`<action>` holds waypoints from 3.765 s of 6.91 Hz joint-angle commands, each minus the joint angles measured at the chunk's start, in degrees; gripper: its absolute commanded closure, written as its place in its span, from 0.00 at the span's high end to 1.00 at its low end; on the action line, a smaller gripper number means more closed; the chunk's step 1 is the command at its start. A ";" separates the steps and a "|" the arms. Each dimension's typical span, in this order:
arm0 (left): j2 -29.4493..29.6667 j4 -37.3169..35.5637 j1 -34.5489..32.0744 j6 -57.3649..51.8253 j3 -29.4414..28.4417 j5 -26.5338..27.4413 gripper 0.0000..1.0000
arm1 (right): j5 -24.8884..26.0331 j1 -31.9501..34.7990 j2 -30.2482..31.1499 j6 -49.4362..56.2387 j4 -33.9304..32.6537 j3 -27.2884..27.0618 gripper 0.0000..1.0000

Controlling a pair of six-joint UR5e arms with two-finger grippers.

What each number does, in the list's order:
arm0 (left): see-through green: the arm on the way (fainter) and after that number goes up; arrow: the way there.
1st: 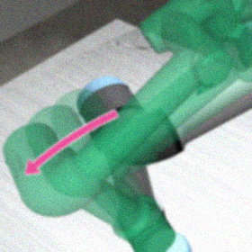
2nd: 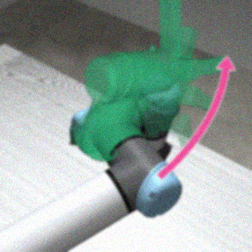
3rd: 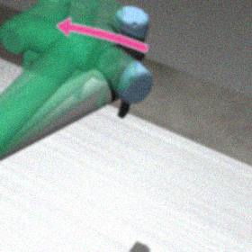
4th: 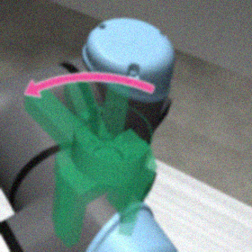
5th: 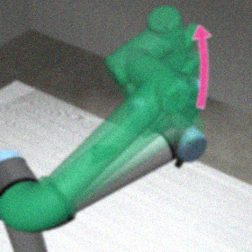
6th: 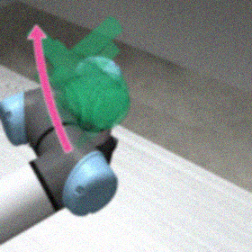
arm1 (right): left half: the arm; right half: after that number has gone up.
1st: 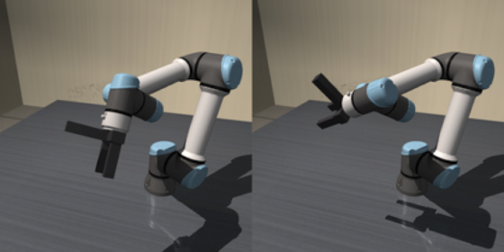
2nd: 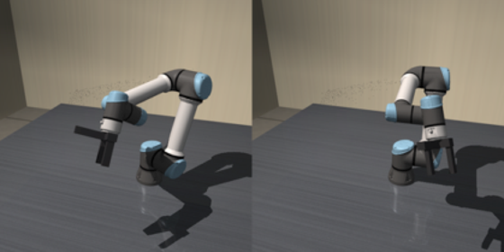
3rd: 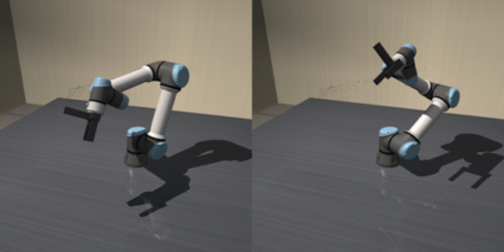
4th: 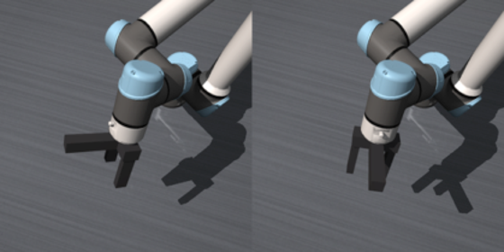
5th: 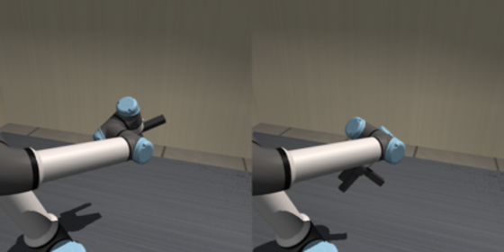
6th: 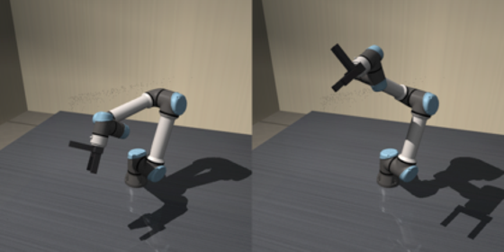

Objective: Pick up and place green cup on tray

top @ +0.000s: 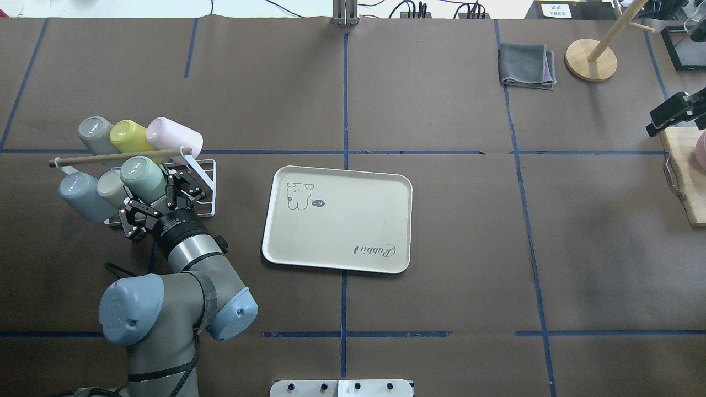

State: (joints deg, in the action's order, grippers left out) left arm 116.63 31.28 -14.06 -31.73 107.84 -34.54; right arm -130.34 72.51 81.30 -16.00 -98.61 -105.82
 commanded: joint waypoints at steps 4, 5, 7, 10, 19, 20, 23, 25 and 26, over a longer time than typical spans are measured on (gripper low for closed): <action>0.00 -2.45 -1.05 0.00 4.92 0.00 0.00 | -0.09 0.00 0.09 -0.35 0.00 0.00 1.00; 0.00 -2.71 -1.76 0.00 5.36 0.00 0.00 | -0.09 0.00 0.09 -0.35 0.00 0.00 1.00; -0.18 -4.63 -2.90 0.00 10.00 0.00 0.00 | -0.17 0.00 0.17 -0.27 0.00 0.00 1.00; 0.95 -4.22 -4.31 0.17 22.90 -0.44 0.00 | -0.35 1.05 0.44 0.52 0.00 0.09 1.00; 3.86 67.85 -3.87 62.43 7.88 -16.17 0.00 | -5.86 15.36 0.44 23.08 0.09 14.38 1.00; 4.56 72.04 -3.70 66.23 5.74 -16.17 0.00 | -8.32 17.38 1.31 24.77 0.09 15.55 1.00; 8.24 95.45 -3.09 76.46 -8.20 -16.88 0.00 | -9.76 20.30 8.24 25.49 0.35 13.03 1.00; 9.14 104.90 -2.47 79.88 -12.55 -18.09 0.00 | -9.49 20.48 8.53 25.23 0.35 12.40 1.00; 9.14 108.78 -3.07 79.28 -15.61 -20.19 0.00 | -9.40 20.48 8.26 25.14 0.35 12.40 1.00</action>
State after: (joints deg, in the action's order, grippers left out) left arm 125.64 135.18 -16.84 47.38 95.29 -52.92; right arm -139.85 92.94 89.65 9.26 -98.26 -93.29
